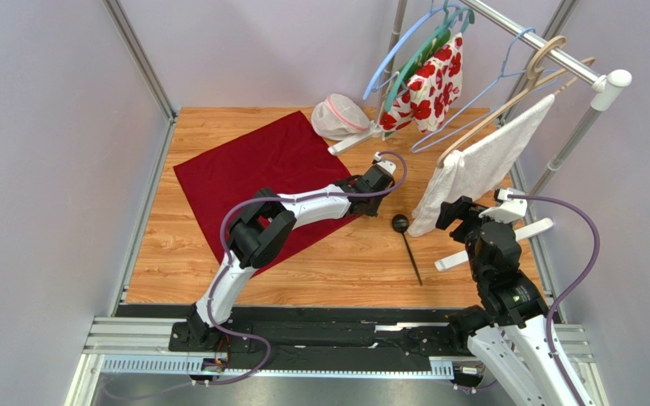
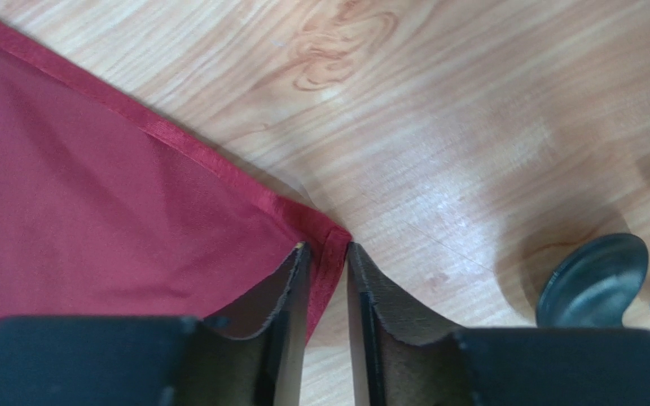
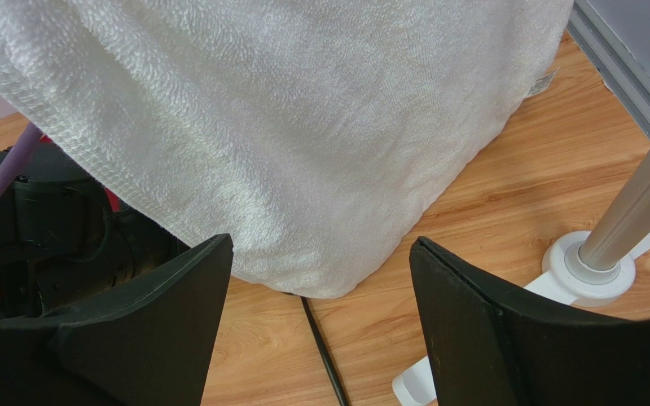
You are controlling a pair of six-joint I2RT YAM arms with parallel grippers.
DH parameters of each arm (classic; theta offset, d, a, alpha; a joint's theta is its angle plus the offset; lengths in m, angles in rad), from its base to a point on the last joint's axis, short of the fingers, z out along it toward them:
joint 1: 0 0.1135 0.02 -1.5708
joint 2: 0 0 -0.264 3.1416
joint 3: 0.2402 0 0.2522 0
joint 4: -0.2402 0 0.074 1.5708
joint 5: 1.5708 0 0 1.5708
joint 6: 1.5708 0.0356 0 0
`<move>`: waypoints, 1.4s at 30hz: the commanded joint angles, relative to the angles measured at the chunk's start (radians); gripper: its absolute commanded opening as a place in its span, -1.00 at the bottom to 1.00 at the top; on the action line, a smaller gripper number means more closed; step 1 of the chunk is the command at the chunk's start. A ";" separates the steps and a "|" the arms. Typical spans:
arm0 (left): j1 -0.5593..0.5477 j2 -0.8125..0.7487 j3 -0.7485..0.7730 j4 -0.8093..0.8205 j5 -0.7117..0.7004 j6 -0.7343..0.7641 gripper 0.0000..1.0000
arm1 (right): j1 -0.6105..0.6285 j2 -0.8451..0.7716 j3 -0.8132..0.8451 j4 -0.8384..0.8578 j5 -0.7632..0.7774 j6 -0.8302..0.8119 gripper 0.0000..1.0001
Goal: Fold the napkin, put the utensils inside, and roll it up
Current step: Fold the napkin
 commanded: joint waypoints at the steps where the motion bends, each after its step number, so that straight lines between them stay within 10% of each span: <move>1: 0.032 0.028 0.008 -0.040 -0.025 -0.017 -0.48 | 0.004 0.001 0.002 0.036 -0.008 -0.003 0.61; 8: 0.034 -0.022 -0.055 -0.023 -0.016 -0.023 -1.00 | 0.003 0.001 0.001 0.036 -0.011 -0.006 0.61; 28: 0.012 -0.416 -0.471 0.204 0.235 -0.197 -1.00 | 0.003 -0.015 0.005 0.018 -0.020 0.003 0.61; 42: 0.340 -0.639 -0.522 -0.017 0.150 -0.109 -1.00 | 0.003 -0.024 0.031 0.001 -0.005 0.008 0.61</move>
